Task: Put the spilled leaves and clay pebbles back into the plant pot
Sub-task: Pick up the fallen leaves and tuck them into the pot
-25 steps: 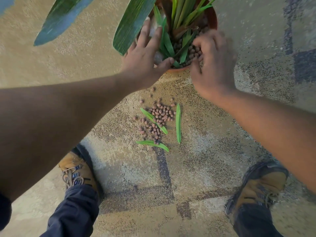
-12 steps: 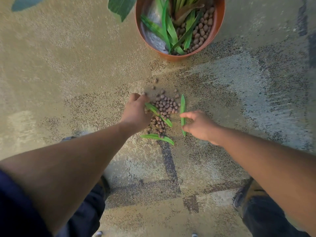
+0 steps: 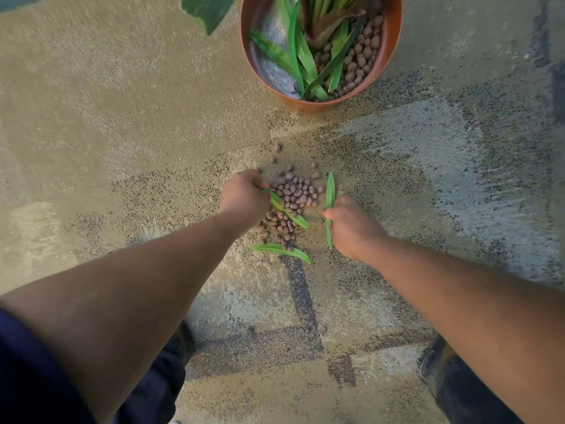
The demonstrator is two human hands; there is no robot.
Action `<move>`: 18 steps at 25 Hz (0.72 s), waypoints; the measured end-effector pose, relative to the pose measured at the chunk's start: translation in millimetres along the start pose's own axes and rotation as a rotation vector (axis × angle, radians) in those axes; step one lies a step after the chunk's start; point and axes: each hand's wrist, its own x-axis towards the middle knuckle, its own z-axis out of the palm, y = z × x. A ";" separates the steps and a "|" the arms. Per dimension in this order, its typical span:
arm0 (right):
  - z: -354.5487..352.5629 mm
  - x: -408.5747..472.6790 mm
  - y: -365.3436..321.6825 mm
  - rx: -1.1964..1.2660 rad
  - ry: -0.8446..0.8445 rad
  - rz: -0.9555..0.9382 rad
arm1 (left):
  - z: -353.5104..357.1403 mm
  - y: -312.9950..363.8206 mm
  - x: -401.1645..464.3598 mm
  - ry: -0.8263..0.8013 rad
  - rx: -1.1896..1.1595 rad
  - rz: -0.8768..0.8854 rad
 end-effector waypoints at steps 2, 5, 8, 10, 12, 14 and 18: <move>-1.9 0.5 2.9 -0.057 0.015 -0.034 | -4.0 2.0 -2.5 -0.063 -0.134 -0.044; -3.1 2.0 4.1 -0.087 0.036 -0.042 | -16.8 1.8 -6.5 -0.221 -0.295 -0.101; 2.9 5.2 4.8 -0.038 0.088 0.026 | -29.3 -3.8 -9.3 -0.375 -0.470 -0.162; 9.7 6.7 6.2 0.119 0.160 0.149 | -34.3 -5.9 -12.4 -0.438 -0.575 -0.211; 17.0 8.0 5.7 0.257 0.245 0.270 | -36.0 -6.0 -14.6 -0.466 -0.604 -0.222; 22.3 10.1 4.4 0.302 0.288 0.342 | -36.6 -4.5 -14.8 -0.471 -0.633 -0.220; 19.1 9.4 11.2 0.514 0.315 0.455 | -38.2 8.9 -18.9 -0.465 -0.739 -0.220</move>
